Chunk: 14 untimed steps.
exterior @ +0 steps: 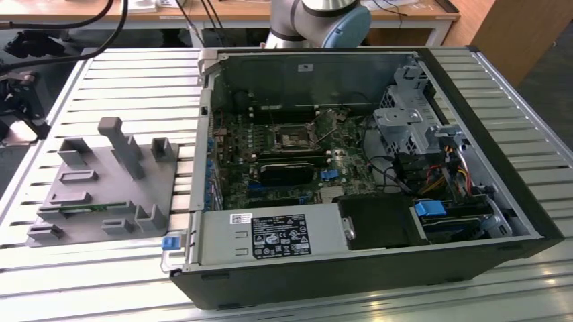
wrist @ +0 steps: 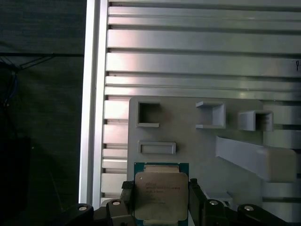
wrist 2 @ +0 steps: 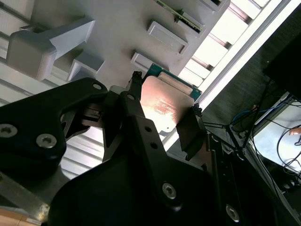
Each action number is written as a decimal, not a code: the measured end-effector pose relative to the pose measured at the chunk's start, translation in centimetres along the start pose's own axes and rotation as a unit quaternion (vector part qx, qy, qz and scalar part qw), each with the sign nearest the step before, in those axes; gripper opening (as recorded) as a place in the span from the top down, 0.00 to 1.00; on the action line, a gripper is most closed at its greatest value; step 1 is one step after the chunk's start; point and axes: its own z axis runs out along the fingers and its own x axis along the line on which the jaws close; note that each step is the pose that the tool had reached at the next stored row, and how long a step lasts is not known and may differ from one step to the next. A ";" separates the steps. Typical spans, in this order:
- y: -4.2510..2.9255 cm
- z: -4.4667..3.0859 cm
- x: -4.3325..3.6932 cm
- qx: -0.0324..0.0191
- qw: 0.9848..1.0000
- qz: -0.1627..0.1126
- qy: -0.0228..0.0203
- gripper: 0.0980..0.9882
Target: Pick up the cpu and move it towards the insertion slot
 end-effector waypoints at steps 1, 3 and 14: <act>0.00 -0.04 0.00 0.000 1.000 0.000 0.000 0.50; 0.01 -0.13 0.00 0.000 1.000 0.000 0.000 0.50; 0.03 -0.74 0.00 0.000 1.000 0.000 0.000 0.50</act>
